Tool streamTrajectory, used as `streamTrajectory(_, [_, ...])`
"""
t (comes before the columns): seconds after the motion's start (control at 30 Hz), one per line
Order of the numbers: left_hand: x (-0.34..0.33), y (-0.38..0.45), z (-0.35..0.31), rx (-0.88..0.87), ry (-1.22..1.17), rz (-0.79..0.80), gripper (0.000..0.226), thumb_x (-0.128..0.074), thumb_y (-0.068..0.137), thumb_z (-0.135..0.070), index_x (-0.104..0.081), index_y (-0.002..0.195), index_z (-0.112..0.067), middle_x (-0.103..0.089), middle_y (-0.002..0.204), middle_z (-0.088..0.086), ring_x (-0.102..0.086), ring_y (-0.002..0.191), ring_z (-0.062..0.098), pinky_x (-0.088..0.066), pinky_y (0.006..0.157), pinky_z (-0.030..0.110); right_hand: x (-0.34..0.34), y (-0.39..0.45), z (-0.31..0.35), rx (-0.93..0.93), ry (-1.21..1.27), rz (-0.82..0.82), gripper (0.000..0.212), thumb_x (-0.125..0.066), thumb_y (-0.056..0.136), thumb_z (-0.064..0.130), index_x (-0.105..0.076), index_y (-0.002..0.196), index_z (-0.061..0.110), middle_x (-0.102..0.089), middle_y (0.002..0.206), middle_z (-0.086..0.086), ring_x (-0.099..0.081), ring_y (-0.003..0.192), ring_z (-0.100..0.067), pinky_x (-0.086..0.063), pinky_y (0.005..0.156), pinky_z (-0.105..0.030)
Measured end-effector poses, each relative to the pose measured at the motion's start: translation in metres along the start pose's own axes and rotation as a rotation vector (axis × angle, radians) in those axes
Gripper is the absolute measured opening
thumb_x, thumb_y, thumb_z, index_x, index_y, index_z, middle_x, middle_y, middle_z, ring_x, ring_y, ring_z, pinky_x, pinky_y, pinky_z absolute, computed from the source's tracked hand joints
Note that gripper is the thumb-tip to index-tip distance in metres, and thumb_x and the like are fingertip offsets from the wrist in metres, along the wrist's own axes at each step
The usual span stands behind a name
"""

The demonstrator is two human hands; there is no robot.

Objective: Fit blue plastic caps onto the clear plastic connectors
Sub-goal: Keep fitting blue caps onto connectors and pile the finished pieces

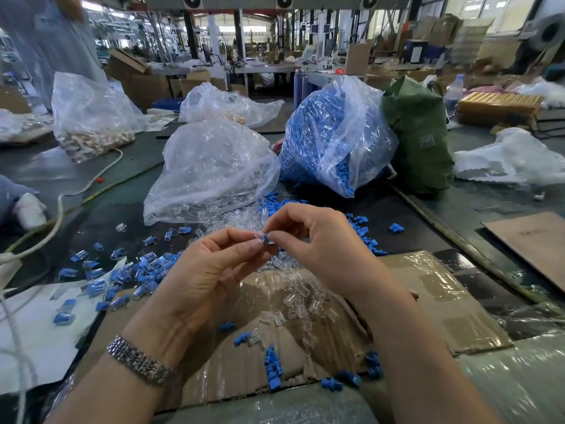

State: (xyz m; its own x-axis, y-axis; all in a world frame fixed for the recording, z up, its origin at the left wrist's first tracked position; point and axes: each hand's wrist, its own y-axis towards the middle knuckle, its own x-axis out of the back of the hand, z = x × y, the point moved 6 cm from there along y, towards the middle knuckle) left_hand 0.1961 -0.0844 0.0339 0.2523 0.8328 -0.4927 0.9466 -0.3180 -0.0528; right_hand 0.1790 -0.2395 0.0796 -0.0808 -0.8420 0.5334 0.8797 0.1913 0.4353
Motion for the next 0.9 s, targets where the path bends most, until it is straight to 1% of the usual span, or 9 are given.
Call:
streamTrajectory(0.07, [0.001,-0.001,0.0,0.013,0.014,0.001,0.014,-0.071,0.071,0.006,-0.078,0.081,-0.002,-0.075,0.095,0.022,-0.076,0.092,0.032,-0.062,0.073,0.028,-0.001,-0.001,0.002,0.012,-0.012,0.018,0.006,-0.07,0.094,0.012,-0.072,0.094,0.018,-0.07,0.083,0.01,-0.066,0.081,-0.006,-0.054,0.078,-0.023])
streamTrajectory(0.2, [-0.002,-0.005,-0.004,-0.002,0.169,0.032,0.022,-0.071,0.076,-0.001,-0.078,0.097,0.0,-0.075,0.103,0.023,-0.076,0.088,0.028,-0.061,0.073,0.025,-0.003,-0.002,0.005,0.032,-0.047,0.033,0.008,-0.069,0.095,0.011,-0.07,0.095,0.018,-0.068,0.084,0.01,-0.062,0.08,-0.005,-0.05,0.076,-0.022])
streamTrajectory(0.33, [-0.002,-0.007,-0.007,-0.052,0.228,-0.018,0.023,-0.072,0.072,-0.001,-0.078,0.094,0.003,-0.075,0.098,0.025,-0.076,0.082,0.027,-0.061,0.07,0.024,-0.005,-0.003,0.006,0.033,-0.101,0.048,0.008,-0.066,0.096,0.013,-0.067,0.096,0.021,-0.065,0.085,0.011,-0.057,0.078,-0.004,-0.046,0.071,-0.019])
streamTrajectory(0.47, [-0.001,-0.009,-0.007,-0.059,0.24,-0.054,0.026,-0.073,0.068,-0.002,-0.077,0.094,0.003,-0.076,0.097,0.025,-0.076,0.081,0.028,-0.062,0.071,0.025,-0.006,-0.004,0.007,0.047,-0.1,0.053,0.009,-0.067,0.096,0.011,-0.067,0.095,0.021,-0.062,0.086,0.012,-0.056,0.081,-0.005,-0.044,0.072,-0.018])
streamTrajectory(0.63, [-0.001,-0.009,-0.006,-0.041,0.266,-0.023,0.023,-0.072,0.07,-0.003,-0.078,0.092,0.001,-0.075,0.098,0.025,-0.076,0.083,0.028,-0.062,0.072,0.025,-0.005,-0.004,0.006,0.051,-0.098,0.065,0.009,-0.068,0.095,0.01,-0.068,0.095,0.019,-0.064,0.088,0.01,-0.058,0.083,-0.008,-0.046,0.073,-0.02])
streamTrajectory(0.7, [0.0,-0.008,-0.005,-0.031,0.272,-0.016,0.022,-0.072,0.071,-0.003,-0.079,0.091,0.001,-0.075,0.098,0.025,-0.076,0.084,0.028,-0.062,0.072,0.025,-0.006,-0.004,0.007,0.043,-0.102,0.075,0.009,-0.069,0.095,0.011,-0.069,0.095,0.019,-0.065,0.087,0.01,-0.058,0.081,-0.006,-0.045,0.071,-0.018])
streamTrajectory(0.8, [0.001,-0.006,-0.004,-0.026,0.256,-0.001,0.022,-0.071,0.074,-0.002,-0.078,0.095,0.002,-0.075,0.101,0.025,-0.076,0.088,0.031,-0.062,0.073,0.026,-0.001,-0.004,0.002,-0.058,-0.04,0.054,0.008,-0.072,0.093,0.024,-0.066,0.098,0.025,-0.065,0.085,0.011,-0.059,0.076,0.0,-0.044,0.069,-0.014])
streamTrajectory(0.87, [0.002,-0.005,-0.003,-0.021,0.213,-0.004,0.022,-0.071,0.073,-0.002,-0.077,0.094,0.003,-0.074,0.1,0.027,-0.076,0.087,0.031,-0.062,0.073,0.026,0.01,-0.006,-0.009,-0.173,-0.171,0.0,0.02,-0.07,0.093,0.04,-0.06,0.104,0.026,-0.062,0.095,0.012,-0.058,0.085,-0.002,-0.044,0.074,-0.016])
streamTrajectory(0.9, [0.003,-0.005,-0.003,-0.021,0.194,-0.005,0.023,-0.071,0.072,-0.001,-0.077,0.094,0.004,-0.074,0.101,0.028,-0.076,0.087,0.031,-0.062,0.073,0.027,0.016,-0.008,-0.018,-0.265,-0.318,0.004,0.028,-0.067,0.093,0.046,-0.057,0.108,0.025,-0.059,0.104,0.01,-0.057,0.095,-0.007,-0.046,0.081,-0.023])
